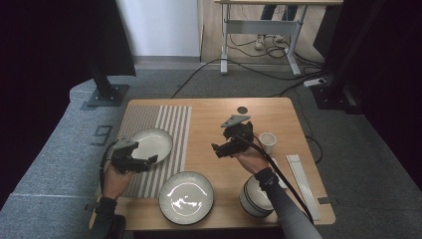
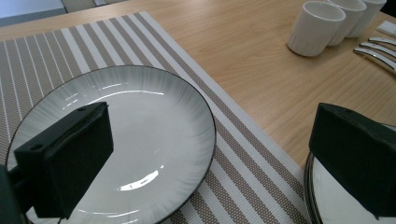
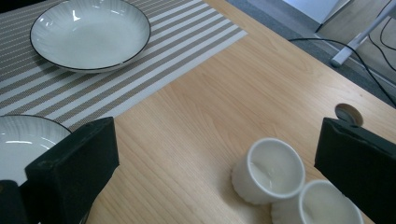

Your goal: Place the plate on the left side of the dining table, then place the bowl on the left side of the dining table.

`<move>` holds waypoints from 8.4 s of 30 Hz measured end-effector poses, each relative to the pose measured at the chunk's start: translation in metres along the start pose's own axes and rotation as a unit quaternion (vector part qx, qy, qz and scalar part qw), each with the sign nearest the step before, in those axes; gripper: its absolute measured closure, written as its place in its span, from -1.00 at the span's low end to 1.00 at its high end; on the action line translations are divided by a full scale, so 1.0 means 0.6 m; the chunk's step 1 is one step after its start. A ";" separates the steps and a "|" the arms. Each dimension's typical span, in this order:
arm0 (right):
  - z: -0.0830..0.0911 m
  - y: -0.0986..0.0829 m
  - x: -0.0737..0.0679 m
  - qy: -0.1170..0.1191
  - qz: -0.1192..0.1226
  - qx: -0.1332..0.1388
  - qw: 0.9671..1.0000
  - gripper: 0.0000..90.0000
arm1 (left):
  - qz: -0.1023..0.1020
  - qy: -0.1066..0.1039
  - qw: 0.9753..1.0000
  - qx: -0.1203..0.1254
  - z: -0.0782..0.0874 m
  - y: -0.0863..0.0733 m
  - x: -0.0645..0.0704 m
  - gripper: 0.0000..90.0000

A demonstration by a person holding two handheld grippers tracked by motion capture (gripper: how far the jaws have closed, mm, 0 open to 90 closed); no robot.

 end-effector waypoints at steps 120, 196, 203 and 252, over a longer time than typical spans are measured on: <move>0.217 -0.289 0.059 0.015 -0.201 -0.034 0.979 -0.12 | -0.057 0.011 0.998 0.000 -0.017 -0.107 0.064 -0.95; 0.182 -0.245 0.062 0.053 -0.203 -0.097 0.973 0.84 | -0.044 -0.013 0.999 -0.016 -0.016 -0.098 0.070 -0.88; 0.183 -0.224 0.068 0.060 -0.206 -0.096 0.972 0.84 | -0.030 -0.022 0.999 -0.022 -0.013 -0.089 0.072 -0.87; 0.068 -0.087 0.060 0.110 -0.175 -0.111 0.972 0.84 | -0.030 -0.092 0.991 -0.092 -0.032 0.123 0.161 -0.74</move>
Point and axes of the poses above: each handheld gripper's, and its own axes: z roughly backward along the jaws, y roughly out of its top, x roughly to its right, the point moved 1 cm from there along -z, roughly forward along the jaws, and after that the axes turned 1 degree about z, right-handed, at the moved point
